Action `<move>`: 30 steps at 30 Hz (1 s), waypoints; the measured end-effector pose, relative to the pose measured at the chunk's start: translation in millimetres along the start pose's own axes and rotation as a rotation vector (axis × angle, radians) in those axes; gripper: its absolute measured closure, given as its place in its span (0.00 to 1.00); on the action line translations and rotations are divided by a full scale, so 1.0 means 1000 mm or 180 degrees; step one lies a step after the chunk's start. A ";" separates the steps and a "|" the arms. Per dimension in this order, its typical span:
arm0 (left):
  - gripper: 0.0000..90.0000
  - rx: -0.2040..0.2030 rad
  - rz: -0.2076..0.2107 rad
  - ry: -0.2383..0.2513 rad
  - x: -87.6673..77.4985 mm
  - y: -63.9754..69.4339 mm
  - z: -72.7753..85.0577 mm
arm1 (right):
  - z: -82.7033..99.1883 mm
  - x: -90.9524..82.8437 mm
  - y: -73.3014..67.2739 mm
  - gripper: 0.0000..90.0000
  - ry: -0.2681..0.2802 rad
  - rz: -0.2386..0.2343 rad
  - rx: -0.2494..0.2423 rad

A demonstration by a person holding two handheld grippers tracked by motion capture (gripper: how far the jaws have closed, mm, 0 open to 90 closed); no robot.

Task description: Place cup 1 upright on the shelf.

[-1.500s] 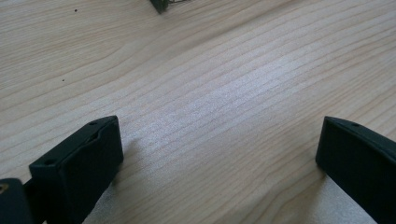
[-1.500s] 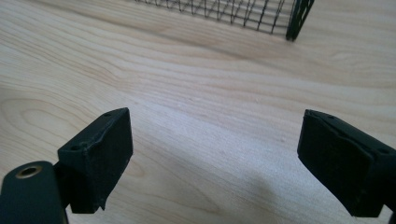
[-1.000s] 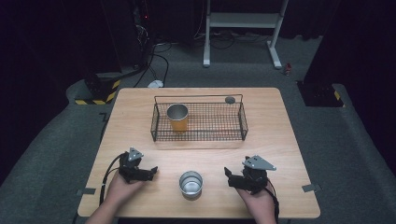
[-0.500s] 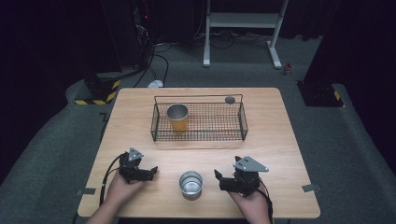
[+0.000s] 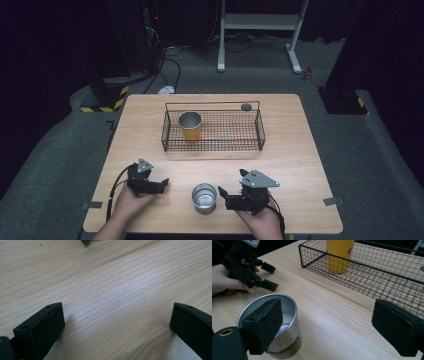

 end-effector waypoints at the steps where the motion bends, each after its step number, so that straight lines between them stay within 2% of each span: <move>1: 0.00 0.0000 -0.0001 0.0000 0.000 0.000 0.000 | 0.000 0.000 -0.002 0.11 0.0008 -0.0028 -0.0007; 7: 0.00 0.0000 0.0002 -0.0006 -0.001 0.000 0.000 | 0.000 0.008 -0.011 0.11 -0.0018 -0.0189 -0.0043; 15: 0.00 -0.0002 -0.0002 -0.0001 -0.001 -0.001 0.000 | 0.002 0.016 -0.022 0.10 -0.0068 -0.0279 -0.0115; 25: 0.00 -0.0011 -0.0016 -0.0003 -0.001 0.000 0.001 | 0.000 0.027 -0.021 0.10 -0.0074 -0.0400 -0.0055; 30: 0.00 -0.0031 -0.0045 0.0001 -0.002 0.000 0.001 | 0.004 0.032 -0.026 0.10 -0.0113 -0.0514 -0.0063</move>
Point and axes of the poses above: each handheld gripper's, and its own axes: x roughly forward along the jaws, z roughly out of its underside, y roughly to its right, the point moved 2 cm from there along x, roughly forward along the jaws, and after that the axes turned 10 degrees about y, right-handed, at the moved point
